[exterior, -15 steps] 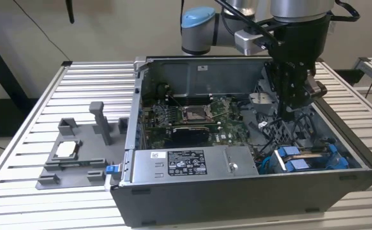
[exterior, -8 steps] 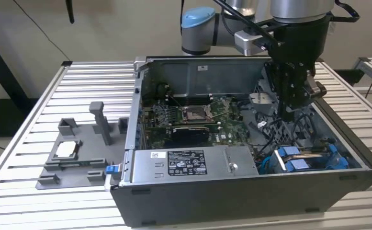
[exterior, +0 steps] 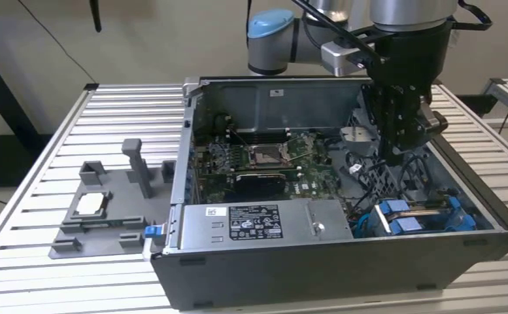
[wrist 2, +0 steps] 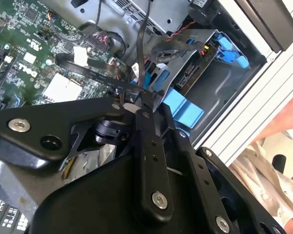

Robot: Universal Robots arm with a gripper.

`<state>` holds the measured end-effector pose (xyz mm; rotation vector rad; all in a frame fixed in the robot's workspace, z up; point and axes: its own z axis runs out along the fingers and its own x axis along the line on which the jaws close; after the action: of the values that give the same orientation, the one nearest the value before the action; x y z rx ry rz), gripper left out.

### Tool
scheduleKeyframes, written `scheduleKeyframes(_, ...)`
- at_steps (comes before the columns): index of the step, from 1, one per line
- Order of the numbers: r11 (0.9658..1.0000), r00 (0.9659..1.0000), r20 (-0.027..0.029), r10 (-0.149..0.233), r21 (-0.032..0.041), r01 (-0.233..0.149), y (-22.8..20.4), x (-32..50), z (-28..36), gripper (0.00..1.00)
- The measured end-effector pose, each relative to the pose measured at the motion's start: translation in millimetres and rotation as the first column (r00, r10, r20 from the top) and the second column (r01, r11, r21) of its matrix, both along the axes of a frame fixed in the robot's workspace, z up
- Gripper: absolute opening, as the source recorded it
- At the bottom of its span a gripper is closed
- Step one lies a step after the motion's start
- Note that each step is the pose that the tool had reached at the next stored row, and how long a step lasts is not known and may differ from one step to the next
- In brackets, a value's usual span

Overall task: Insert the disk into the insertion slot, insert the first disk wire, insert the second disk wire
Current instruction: 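Insert the second disk wire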

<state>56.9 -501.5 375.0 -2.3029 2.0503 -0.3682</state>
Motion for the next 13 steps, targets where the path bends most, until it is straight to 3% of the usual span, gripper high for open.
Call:
scheduleKeyframes(4, 1.0, 1.0, -0.0003, 0.0, 0.0001, 0.0, -0.3, 2.3, -0.1, 0.23)
scheduleKeyframes(7, 1.0, 1.0, -0.0004, 0.0, 0.0, 0.0, -1.1, 3.9, -0.1, 0.11)
scheduleKeyframes(10, 1.0, 1.0, -0.0013, 0.0, 0.0, 0.0, -1.4, 4.6, -0.1, 0.11)
scheduleKeyframes(13, 1.0, 1.0, -0.0035, 0.0, -0.0026, 0.0, -1.4, 4.7, 4.7, 0.13)
